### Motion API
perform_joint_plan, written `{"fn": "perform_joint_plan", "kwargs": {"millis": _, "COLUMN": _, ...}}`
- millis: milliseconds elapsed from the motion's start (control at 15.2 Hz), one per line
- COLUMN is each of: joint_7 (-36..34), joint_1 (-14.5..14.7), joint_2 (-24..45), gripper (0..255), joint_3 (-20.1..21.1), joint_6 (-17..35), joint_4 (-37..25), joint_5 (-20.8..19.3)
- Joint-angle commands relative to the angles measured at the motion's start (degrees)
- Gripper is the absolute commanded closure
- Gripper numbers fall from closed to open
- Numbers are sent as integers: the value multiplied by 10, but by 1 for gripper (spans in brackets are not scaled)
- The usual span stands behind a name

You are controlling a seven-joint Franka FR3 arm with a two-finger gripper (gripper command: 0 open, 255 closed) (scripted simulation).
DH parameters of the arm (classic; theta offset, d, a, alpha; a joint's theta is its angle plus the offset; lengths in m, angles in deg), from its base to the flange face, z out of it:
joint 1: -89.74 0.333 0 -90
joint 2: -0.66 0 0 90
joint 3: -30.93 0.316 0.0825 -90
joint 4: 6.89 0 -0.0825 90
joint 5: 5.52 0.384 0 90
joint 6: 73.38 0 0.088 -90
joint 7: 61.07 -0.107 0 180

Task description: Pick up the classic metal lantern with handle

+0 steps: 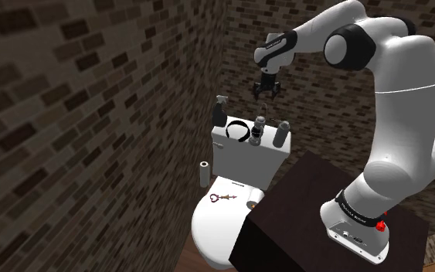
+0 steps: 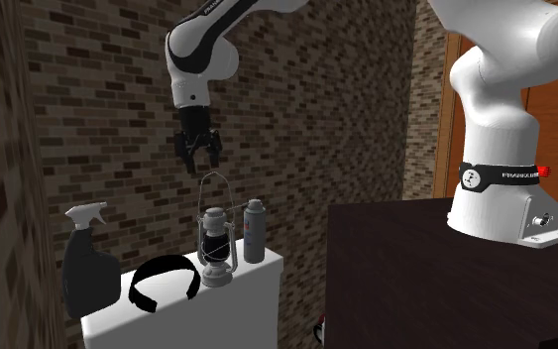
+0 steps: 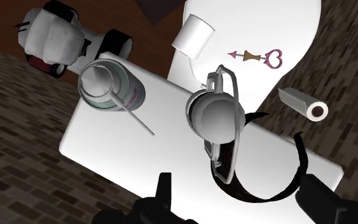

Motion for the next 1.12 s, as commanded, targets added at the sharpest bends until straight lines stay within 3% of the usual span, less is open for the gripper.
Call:
{"fn": "perform_joint_plan", "kwargs": {"millis": 0, "joint_7": 0, "joint_1": -1, "joint_2": 9, "gripper": 0, "joint_3": 1, "joint_6": 10, "joint_4": 1, "joint_5": 2}}
{"fn": "perform_joint_plan", "kwargs": {"millis": 264, "joint_7": 2, "joint_1": -2, "joint_2": 21, "gripper": 0, "joint_3": 3, "joint_6": 24, "joint_4": 3, "joint_5": 5}}
{"fn": "perform_joint_plan", "kwargs": {"millis": 330, "joint_7": 2, "joint_1": -3, "joint_2": 22, "gripper": 255, "joint_3": 3, "joint_6": 22, "joint_4": 1, "joint_5": 5}}
{"fn": "perform_joint_plan", "kwargs": {"millis": 1056, "joint_7": 1, "joint_1": -1, "joint_2": 11, "gripper": 255, "joint_3": 2, "joint_6": 13, "joint_4": 2, "joint_5": 3}}
